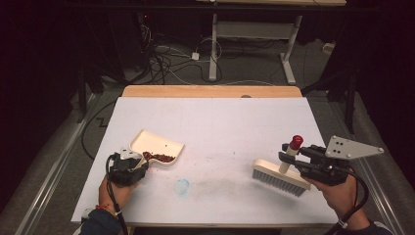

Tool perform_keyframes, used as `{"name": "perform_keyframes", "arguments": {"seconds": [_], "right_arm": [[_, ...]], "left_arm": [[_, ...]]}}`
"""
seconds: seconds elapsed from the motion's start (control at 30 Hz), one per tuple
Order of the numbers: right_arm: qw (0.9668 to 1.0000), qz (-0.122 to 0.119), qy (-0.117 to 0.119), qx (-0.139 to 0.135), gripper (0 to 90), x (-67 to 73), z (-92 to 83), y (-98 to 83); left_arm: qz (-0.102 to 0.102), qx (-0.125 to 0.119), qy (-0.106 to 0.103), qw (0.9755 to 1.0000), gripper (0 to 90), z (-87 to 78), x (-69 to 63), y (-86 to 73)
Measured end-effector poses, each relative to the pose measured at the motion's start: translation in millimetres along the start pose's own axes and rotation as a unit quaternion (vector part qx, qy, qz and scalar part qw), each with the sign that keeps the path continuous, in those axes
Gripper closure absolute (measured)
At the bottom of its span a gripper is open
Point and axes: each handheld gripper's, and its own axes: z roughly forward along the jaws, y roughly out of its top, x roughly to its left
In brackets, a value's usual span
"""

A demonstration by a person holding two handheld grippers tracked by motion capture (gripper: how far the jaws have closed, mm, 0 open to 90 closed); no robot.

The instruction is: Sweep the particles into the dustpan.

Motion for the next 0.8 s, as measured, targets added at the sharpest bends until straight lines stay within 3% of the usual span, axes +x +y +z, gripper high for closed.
{"name": "perform_keyframes", "arguments": {"seconds": [0.33, 0.5, 0.73, 0.8], "right_arm": [[0.9995, -0.001, 0.021, 0.025, 69.3, 1.7, 1.9, -1.0], [0.9985, -0.003, 0.031, 0.045, 69.3, 0.2, 8.6, -2.4], [0.9965, 0.000, 0.051, 0.067, 69.2, -15.6, 20.1, -2.9], [0.9963, -0.001, 0.051, 0.070, 68.7, -24.1, 25.0, -1.5]], "left_arm": [[-0.013, -0.005, 0.010, 0.9999, 63.5, -0.5, 5.5, -2.1], [-0.029, -0.009, 0.021, 0.9993, 63.5, 0.5, 6.5, -2.1], [-0.046, -0.008, 0.009, 0.9988, 62.2, 7.1, -4.7, -1.8], [-0.043, -0.007, 0.006, 0.9990, 60.9, 8.2, -10.5, -0.6]]}}
